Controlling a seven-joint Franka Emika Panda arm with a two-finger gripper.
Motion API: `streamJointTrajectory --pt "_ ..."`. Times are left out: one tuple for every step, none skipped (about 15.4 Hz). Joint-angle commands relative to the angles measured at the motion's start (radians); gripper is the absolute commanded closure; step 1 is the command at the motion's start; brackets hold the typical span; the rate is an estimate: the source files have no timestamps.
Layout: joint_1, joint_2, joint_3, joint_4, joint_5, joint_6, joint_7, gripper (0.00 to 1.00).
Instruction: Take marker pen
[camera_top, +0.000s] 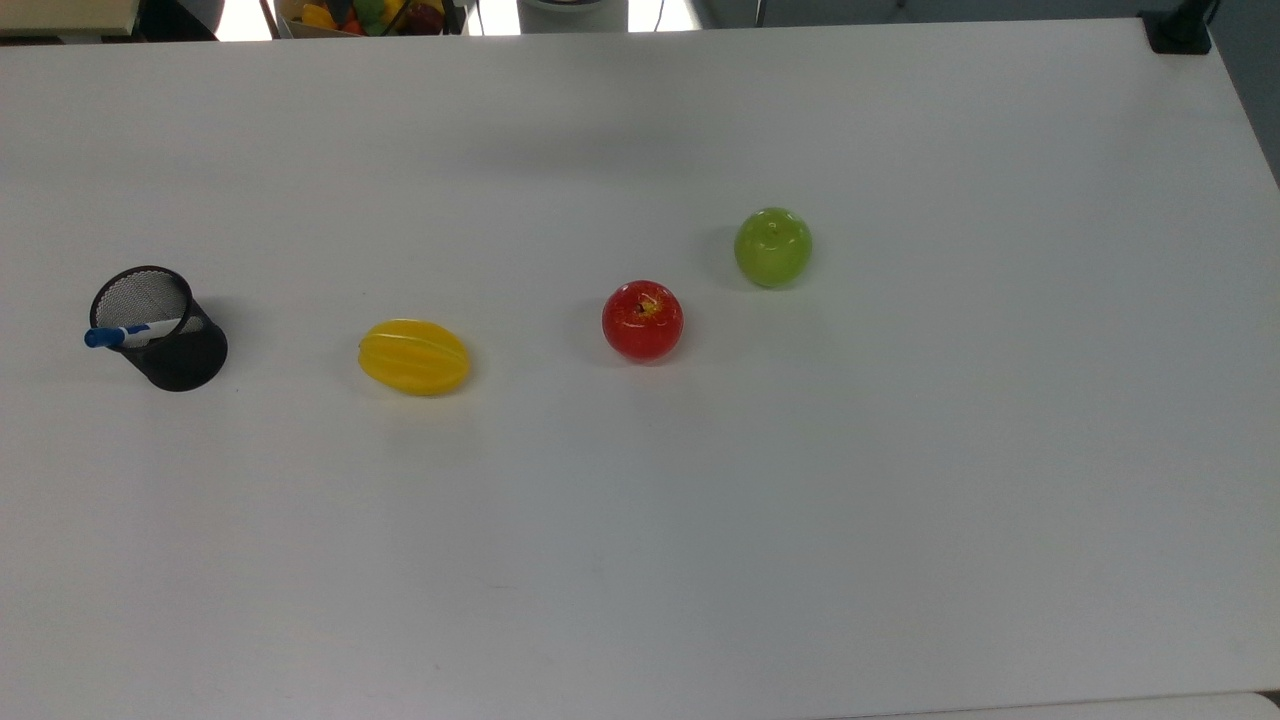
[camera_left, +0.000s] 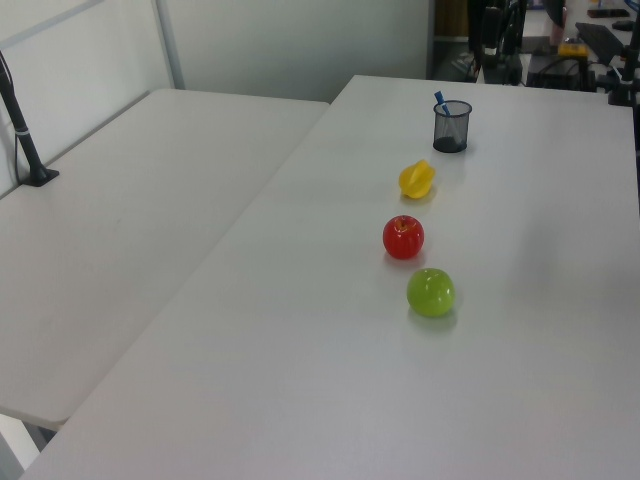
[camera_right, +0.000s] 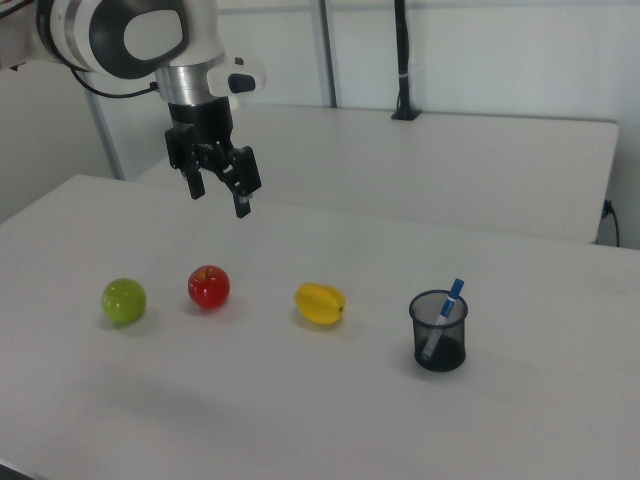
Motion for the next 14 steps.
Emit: streamJointTrajectory --pt "0.009 -0.009 0.003 0.004 -0.022 -0.042 -0.004 0.00" --pt "0.007 -0.007 0.003 0.005 -0.022 -0.042 -0.005 0.00" --pt "0.007 -0.007 0.003 0.004 -0.022 -0.042 -0.005 0.00" --pt "0.007 -0.007 0.003 0.005 -0.022 -0.042 -0.005 0.00" --pt "0.006 -0.006 0.003 0.004 -0.022 -0.042 -0.005 0.00" --pt "0.006 -0.004 0.003 0.004 -0.022 -0.042 -0.005 0.00" --pt "0.006 -0.003 0.003 0.004 -0.022 -0.042 -0.005 0.00" --pt "0.006 -0.001 0.003 0.004 -0.022 -0.042 -0.005 0.00" --pt "0.006 0.002 0.003 0.004 -0.020 -0.042 -0.007 0.00" --pt "0.004 0.003 0.003 0.004 -0.022 -0.042 -0.007 0.00" --pt "0.004 0.007 0.003 0.004 -0.022 -0.041 -0.007 0.00" --pt "0.004 0.008 0.003 0.004 -0.022 -0.041 -0.007 0.00" --pt "0.004 0.013 0.003 0.004 -0.022 -0.039 -0.007 0.00" --pt "0.004 0.017 0.003 0.004 -0.022 -0.039 -0.007 0.00"
